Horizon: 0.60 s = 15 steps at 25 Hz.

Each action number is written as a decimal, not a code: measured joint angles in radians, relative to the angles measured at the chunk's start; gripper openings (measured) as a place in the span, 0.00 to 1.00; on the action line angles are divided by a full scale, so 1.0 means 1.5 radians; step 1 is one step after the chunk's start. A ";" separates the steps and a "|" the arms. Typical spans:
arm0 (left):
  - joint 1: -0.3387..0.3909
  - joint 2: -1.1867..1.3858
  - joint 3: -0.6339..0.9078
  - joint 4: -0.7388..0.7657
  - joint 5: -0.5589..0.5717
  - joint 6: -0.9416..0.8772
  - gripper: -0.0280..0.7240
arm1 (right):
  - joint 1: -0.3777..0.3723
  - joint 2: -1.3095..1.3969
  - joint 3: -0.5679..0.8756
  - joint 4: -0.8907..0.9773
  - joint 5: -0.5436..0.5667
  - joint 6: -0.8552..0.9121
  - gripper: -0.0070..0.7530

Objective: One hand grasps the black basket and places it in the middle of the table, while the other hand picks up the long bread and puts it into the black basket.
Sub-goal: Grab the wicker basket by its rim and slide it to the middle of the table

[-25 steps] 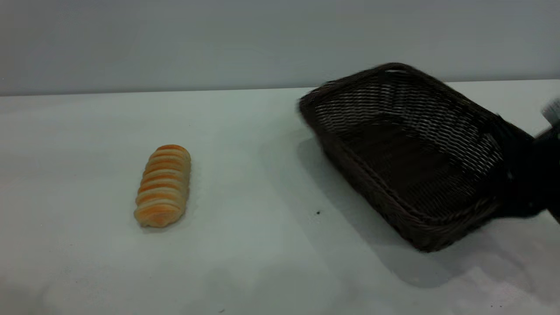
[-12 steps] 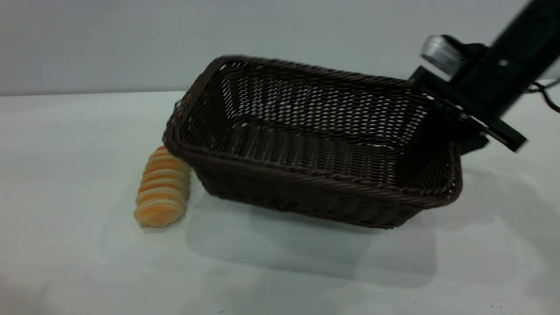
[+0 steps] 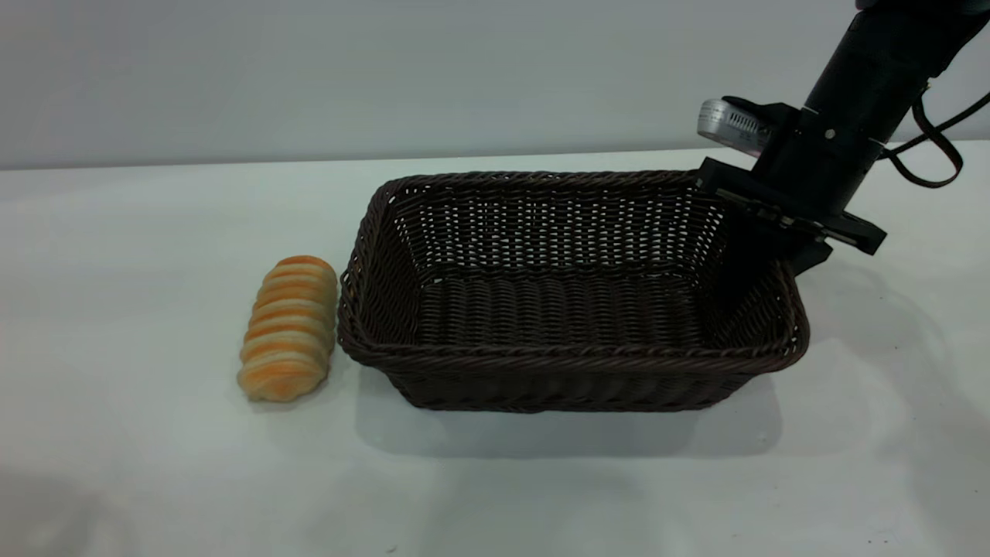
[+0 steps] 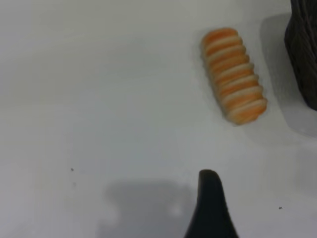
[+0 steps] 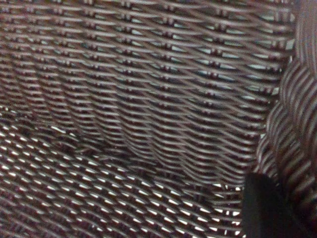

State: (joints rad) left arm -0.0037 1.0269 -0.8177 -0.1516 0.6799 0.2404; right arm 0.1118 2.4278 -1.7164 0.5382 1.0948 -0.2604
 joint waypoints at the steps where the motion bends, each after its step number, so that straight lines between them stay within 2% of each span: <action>1: 0.000 0.012 0.002 -0.006 -0.005 0.000 0.81 | 0.000 0.000 0.000 0.000 -0.004 -0.003 0.13; 5: 0.000 0.068 0.001 -0.032 -0.054 0.000 0.81 | 0.000 0.000 -0.001 0.001 -0.005 -0.007 0.20; 11: 0.000 0.191 0.001 -0.077 -0.115 0.008 0.81 | 0.000 -0.026 -0.001 -0.009 -0.002 -0.021 0.48; 15: 0.000 0.291 0.001 -0.104 -0.165 0.018 0.81 | 0.000 -0.109 -0.001 -0.057 0.020 -0.032 0.56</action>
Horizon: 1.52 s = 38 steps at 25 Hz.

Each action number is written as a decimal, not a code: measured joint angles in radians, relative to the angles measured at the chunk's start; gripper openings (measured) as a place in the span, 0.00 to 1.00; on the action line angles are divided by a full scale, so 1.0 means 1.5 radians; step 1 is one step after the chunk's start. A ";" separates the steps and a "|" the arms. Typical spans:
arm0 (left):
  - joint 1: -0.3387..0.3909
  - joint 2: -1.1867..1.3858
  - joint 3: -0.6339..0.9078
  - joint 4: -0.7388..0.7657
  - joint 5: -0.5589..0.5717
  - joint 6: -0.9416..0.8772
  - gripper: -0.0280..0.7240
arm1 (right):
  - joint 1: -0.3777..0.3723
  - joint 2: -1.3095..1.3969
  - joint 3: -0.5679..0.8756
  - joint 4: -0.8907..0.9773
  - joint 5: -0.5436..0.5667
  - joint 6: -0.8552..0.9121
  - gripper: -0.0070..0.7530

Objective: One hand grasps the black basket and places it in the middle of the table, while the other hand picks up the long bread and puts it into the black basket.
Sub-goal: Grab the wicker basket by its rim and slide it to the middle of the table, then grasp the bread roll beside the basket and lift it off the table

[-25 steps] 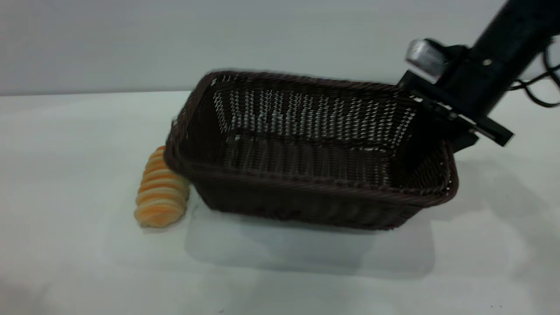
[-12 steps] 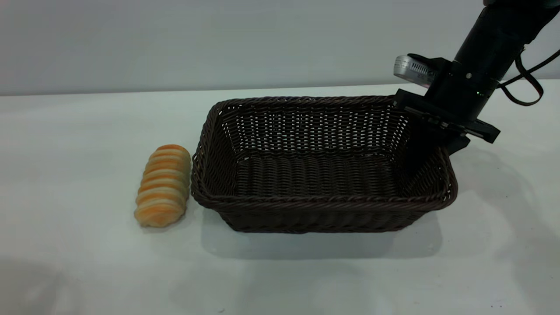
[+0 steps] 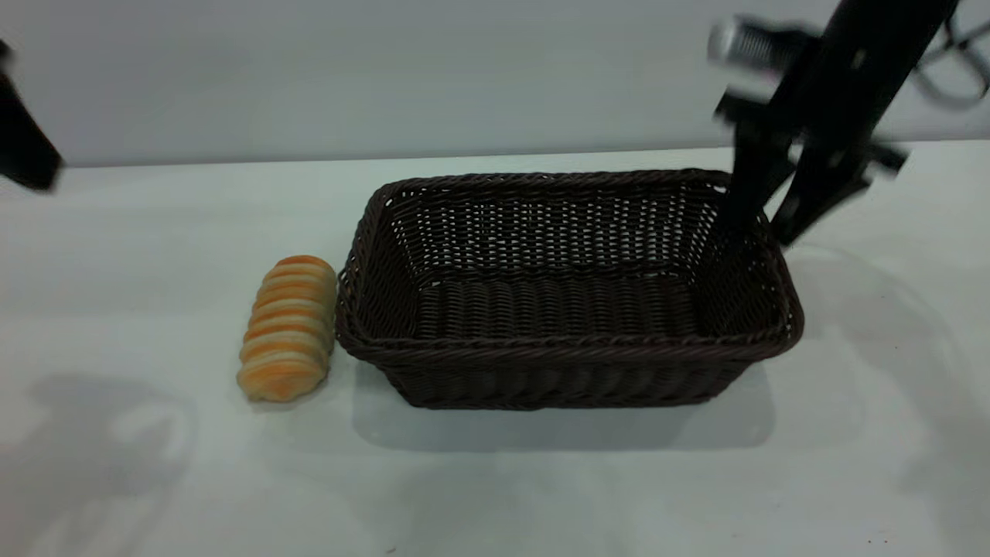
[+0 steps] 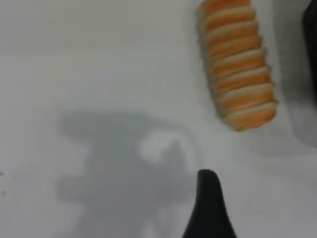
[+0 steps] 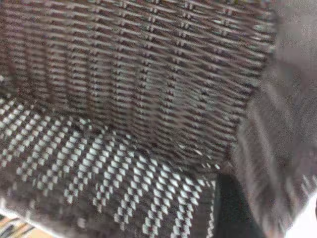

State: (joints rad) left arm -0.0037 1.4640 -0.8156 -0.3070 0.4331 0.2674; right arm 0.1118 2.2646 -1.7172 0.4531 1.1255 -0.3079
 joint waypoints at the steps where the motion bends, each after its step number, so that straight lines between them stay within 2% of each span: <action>1: 0.000 0.027 -0.002 -0.010 -0.010 0.001 0.81 | -0.001 -0.025 0.000 -0.011 0.008 -0.002 0.56; 5: -0.001 0.129 -0.037 -0.036 -0.025 0.002 0.81 | -0.001 -0.158 0.000 -0.055 0.034 -0.003 0.55; 10: -0.027 0.246 -0.102 -0.045 -0.039 0.002 0.81 | 0.001 -0.322 0.000 -0.069 0.063 -0.003 0.53; 16: -0.079 0.382 -0.177 -0.049 -0.061 0.002 0.81 | 0.042 -0.479 0.019 -0.057 0.072 0.010 0.52; 20: -0.111 0.459 -0.237 -0.064 -0.071 0.002 0.81 | 0.072 -0.576 0.077 -0.049 0.077 0.028 0.52; 25: -0.127 0.534 -0.287 -0.066 -0.087 0.002 0.79 | 0.078 -0.693 0.215 -0.052 0.077 0.034 0.52; 28: -0.127 0.546 -0.296 -0.066 -0.086 0.000 0.67 | 0.078 -0.765 0.324 -0.069 0.077 0.035 0.52; 30: -0.127 0.549 -0.298 -0.063 -0.086 0.000 0.51 | 0.078 -0.813 0.400 -0.087 0.077 0.035 0.52; 33: -0.118 0.549 -0.298 -0.061 -0.085 0.000 0.22 | 0.078 -0.892 0.523 -0.120 0.077 0.035 0.52; 35: -0.107 0.541 -0.298 -0.056 -0.072 0.000 0.18 | 0.078 -0.954 0.592 -0.143 0.077 0.035 0.52; 38: -0.074 0.509 -0.297 -0.034 -0.022 0.000 0.18 | 0.078 -1.046 0.684 -0.187 0.077 0.035 0.52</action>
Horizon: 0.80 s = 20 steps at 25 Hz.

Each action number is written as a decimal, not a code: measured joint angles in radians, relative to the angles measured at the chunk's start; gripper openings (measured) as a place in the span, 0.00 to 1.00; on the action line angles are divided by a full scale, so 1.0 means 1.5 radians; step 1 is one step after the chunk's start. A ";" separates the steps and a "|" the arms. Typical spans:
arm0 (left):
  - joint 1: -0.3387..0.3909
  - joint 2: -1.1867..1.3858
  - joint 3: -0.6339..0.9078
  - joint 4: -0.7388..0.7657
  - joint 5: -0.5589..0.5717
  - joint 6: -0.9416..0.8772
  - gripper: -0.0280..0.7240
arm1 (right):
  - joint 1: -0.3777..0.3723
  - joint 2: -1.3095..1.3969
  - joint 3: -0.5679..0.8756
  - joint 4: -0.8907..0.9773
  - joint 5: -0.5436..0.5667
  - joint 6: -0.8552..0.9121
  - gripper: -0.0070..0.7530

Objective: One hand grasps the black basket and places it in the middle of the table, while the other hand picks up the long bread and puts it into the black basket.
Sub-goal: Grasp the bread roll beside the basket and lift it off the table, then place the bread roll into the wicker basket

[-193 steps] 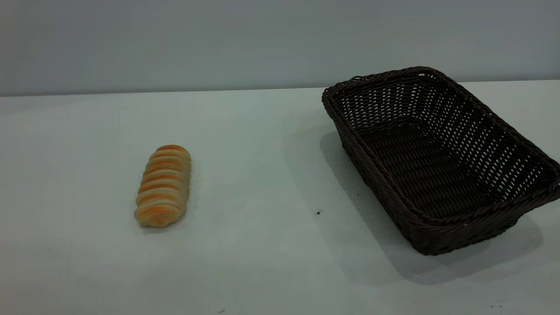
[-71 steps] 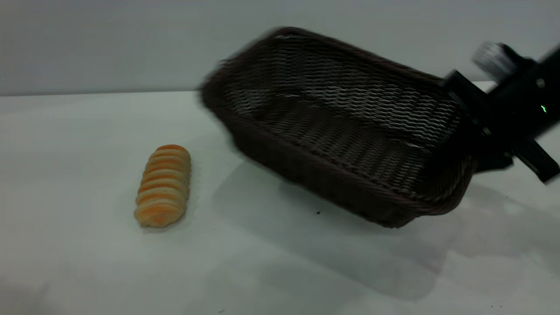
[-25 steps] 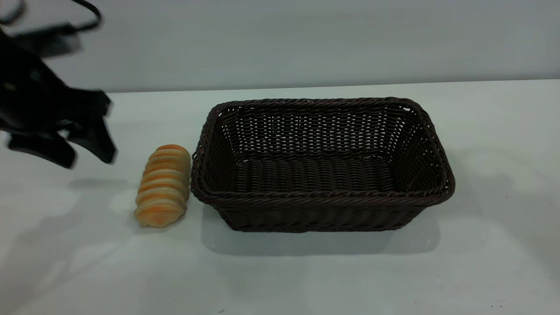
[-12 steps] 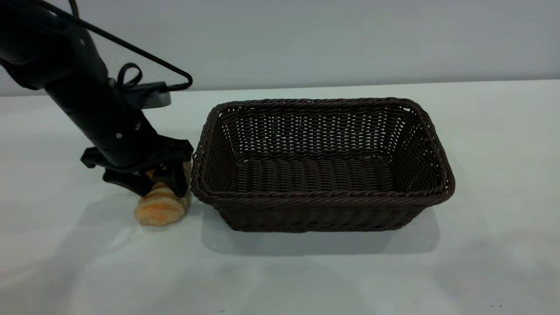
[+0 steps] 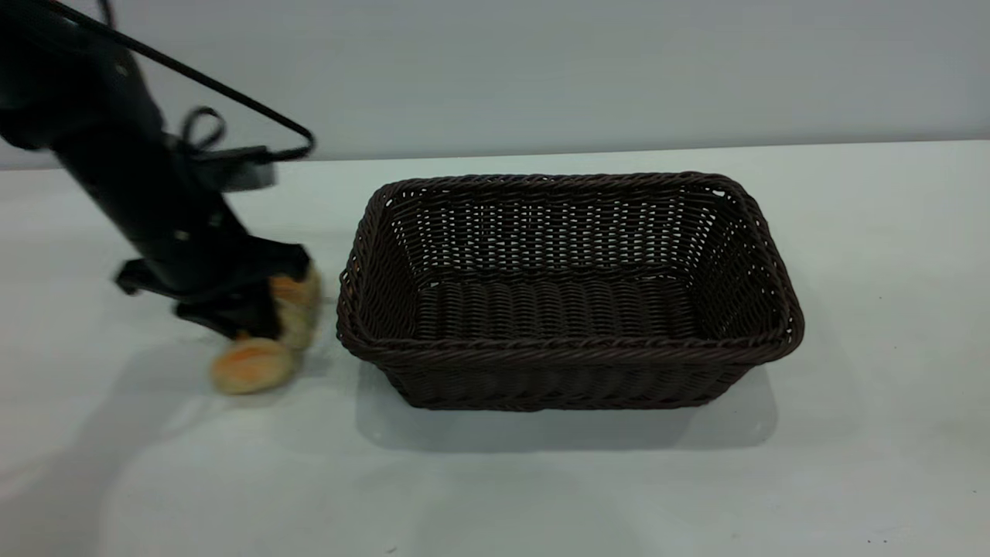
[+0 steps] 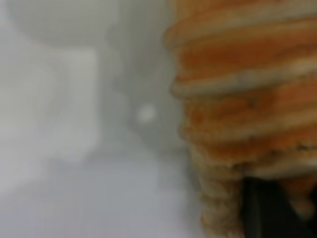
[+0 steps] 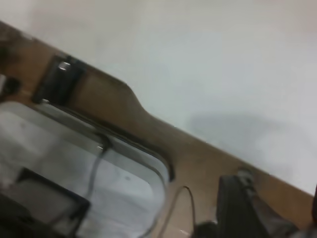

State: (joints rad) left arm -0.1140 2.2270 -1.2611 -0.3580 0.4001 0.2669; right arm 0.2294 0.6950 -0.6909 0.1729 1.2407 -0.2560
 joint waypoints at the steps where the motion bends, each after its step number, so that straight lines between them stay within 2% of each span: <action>1: 0.012 -0.022 0.001 0.005 0.020 0.000 0.18 | 0.000 -0.034 0.027 -0.013 -0.002 0.003 0.52; 5: 0.024 -0.141 0.001 0.009 0.062 0.036 0.18 | 0.000 -0.160 0.105 -0.050 -0.023 0.030 0.52; 8: -0.005 -0.222 0.001 -0.006 0.071 0.084 0.18 | 0.000 -0.241 0.134 -0.059 -0.059 0.047 0.52; 14: -0.135 -0.270 0.001 -0.079 0.051 0.127 0.18 | 0.000 -0.318 0.142 -0.087 -0.070 0.085 0.52; 20: -0.268 -0.175 0.001 -0.100 -0.084 0.135 0.17 | 0.000 -0.319 0.146 -0.093 -0.072 0.097 0.52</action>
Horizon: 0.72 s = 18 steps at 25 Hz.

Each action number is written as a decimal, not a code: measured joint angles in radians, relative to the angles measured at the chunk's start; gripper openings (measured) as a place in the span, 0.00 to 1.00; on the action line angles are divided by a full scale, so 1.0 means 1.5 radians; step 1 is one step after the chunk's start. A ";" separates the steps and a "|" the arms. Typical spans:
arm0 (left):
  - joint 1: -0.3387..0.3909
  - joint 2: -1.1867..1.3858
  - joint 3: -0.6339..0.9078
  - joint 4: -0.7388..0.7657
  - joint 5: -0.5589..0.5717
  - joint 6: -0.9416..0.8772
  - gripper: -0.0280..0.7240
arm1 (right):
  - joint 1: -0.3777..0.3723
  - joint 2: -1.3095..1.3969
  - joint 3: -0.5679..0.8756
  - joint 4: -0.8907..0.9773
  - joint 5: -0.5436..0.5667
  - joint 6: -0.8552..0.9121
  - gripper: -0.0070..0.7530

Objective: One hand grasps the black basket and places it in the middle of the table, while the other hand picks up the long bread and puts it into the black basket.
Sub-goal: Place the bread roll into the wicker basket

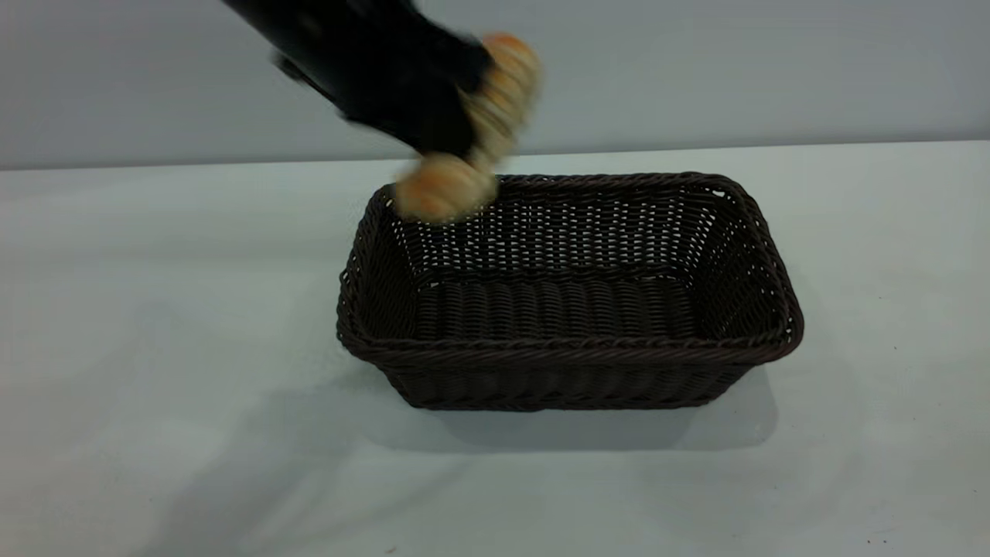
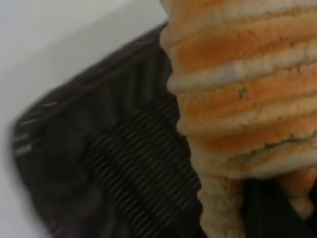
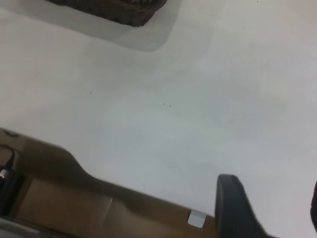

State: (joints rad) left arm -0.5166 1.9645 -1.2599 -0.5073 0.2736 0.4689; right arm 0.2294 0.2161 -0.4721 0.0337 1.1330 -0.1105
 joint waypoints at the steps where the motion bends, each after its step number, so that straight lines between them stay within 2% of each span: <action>1: -0.012 0.022 0.000 -0.001 -0.013 0.001 0.18 | 0.000 0.000 0.000 0.000 0.000 0.002 0.52; 5: -0.033 0.089 0.000 -0.001 -0.039 0.001 0.30 | 0.000 -0.027 0.000 -0.003 -0.001 0.002 0.52; 11: -0.032 0.109 0.000 0.000 -0.052 -0.008 0.73 | 0.000 -0.130 0.000 -0.010 -0.001 0.003 0.52; 13: -0.032 0.096 0.000 0.009 -0.046 -0.010 0.83 | 0.000 -0.153 0.000 -0.011 0.000 0.003 0.52; 15: -0.032 0.067 0.000 0.034 -0.026 -0.010 0.88 | 0.000 -0.155 0.000 -0.011 0.001 0.003 0.52; 18: -0.031 -0.005 0.000 0.092 0.052 -0.012 0.88 | 0.000 -0.156 0.000 -0.011 0.001 0.003 0.52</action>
State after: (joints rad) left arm -0.5632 1.9569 -1.2599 -0.3686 0.3517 0.4509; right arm 0.2294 -0.0177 -0.4721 0.0169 1.1340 -0.1058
